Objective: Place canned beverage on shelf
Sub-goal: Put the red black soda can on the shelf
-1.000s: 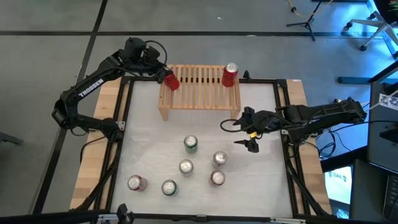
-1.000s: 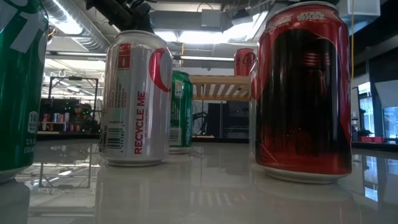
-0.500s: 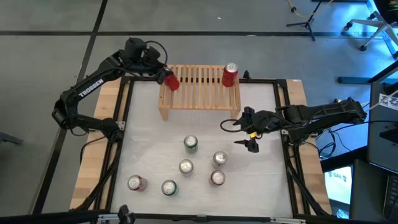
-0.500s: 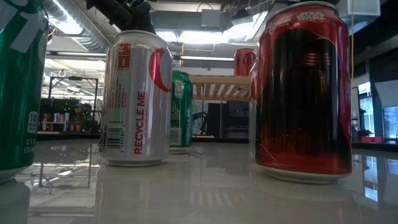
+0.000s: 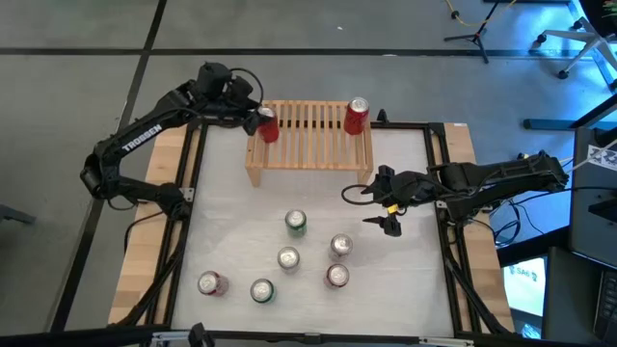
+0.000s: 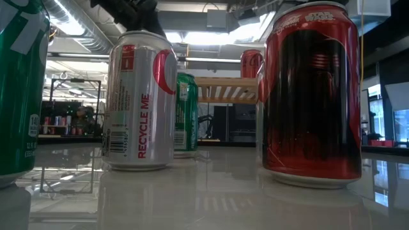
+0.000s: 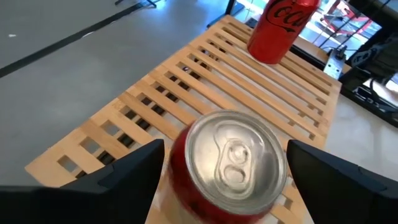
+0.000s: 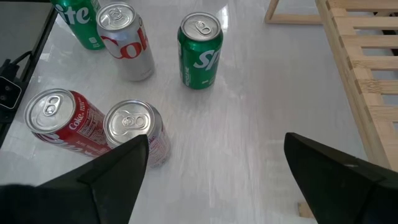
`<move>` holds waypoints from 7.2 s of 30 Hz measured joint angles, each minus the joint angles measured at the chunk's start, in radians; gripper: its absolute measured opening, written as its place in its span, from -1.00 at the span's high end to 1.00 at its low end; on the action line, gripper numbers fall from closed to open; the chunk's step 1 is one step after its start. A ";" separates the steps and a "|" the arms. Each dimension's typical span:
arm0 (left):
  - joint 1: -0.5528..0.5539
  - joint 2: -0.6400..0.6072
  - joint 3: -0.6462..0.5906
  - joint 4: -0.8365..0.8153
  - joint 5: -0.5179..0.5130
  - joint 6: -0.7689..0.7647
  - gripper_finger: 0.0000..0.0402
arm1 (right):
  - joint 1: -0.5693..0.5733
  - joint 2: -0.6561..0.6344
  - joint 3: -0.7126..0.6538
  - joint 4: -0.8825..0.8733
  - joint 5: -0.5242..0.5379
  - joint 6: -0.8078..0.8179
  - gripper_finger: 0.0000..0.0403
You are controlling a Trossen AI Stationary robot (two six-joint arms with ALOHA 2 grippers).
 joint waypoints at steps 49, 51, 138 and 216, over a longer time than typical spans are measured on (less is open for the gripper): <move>-0.253 -0.133 0.000 0.195 -0.017 0.024 -0.64 | 0.000 0.000 0.000 -0.006 0.000 0.000 -0.84; -0.300 -0.133 0.000 0.194 -0.018 0.024 -0.64 | 0.000 0.000 0.000 -0.006 0.000 0.000 -0.84; -0.205 0.274 0.440 -0.474 -0.414 -0.049 -0.58 | 0.000 0.000 0.000 -0.005 0.000 0.000 -0.84; -0.141 0.274 0.440 -0.418 -0.304 0.450 -0.27 | 0.000 0.000 0.000 -0.004 0.000 0.000 -0.84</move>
